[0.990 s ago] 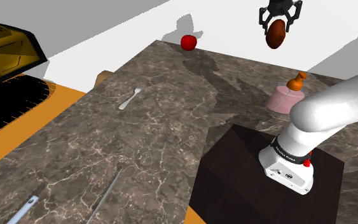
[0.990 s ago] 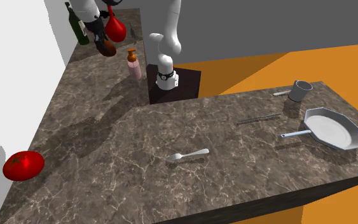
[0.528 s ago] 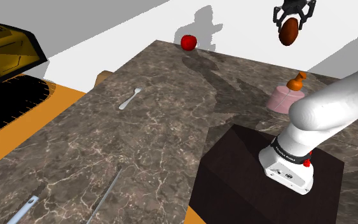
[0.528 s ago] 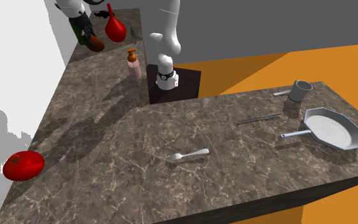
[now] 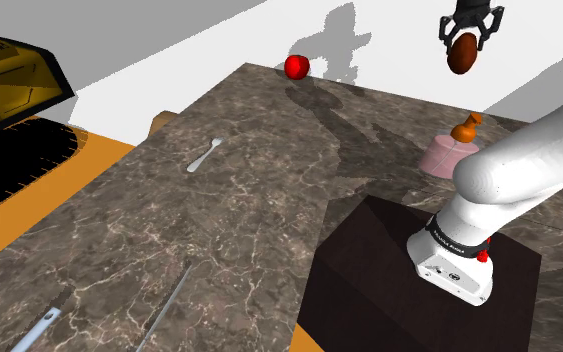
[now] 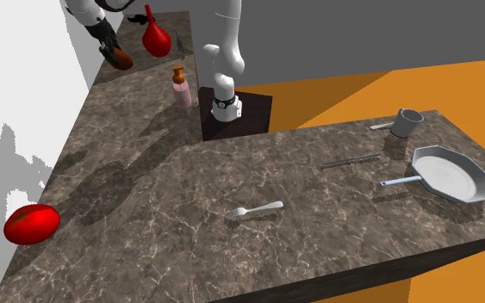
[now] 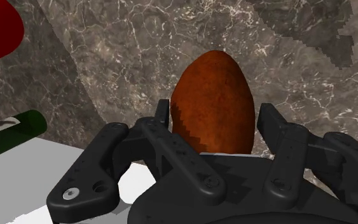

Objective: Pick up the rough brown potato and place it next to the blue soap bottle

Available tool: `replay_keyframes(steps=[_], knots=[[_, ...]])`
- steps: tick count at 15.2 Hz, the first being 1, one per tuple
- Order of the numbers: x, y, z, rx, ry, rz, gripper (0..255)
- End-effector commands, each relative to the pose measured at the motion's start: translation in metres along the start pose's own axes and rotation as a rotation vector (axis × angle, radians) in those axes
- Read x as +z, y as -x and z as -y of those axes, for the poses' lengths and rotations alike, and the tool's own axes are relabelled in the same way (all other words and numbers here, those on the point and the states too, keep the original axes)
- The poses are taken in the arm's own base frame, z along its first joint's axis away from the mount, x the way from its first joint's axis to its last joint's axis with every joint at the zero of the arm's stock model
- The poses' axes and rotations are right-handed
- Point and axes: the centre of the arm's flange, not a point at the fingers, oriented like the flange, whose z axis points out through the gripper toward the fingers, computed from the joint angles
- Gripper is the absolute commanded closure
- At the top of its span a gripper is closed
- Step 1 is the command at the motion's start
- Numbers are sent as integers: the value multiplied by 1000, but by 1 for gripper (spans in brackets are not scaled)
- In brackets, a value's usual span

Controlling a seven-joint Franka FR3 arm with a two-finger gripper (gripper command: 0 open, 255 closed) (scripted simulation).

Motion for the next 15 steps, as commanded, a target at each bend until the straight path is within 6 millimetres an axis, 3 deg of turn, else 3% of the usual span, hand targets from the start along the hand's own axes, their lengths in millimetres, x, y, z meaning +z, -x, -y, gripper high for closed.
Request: replay_keyframes(steps=[1, 15], knots=[[11, -1, 3, 0, 0, 0, 255], [81, -5, 26, 0, 0, 0, 255]])
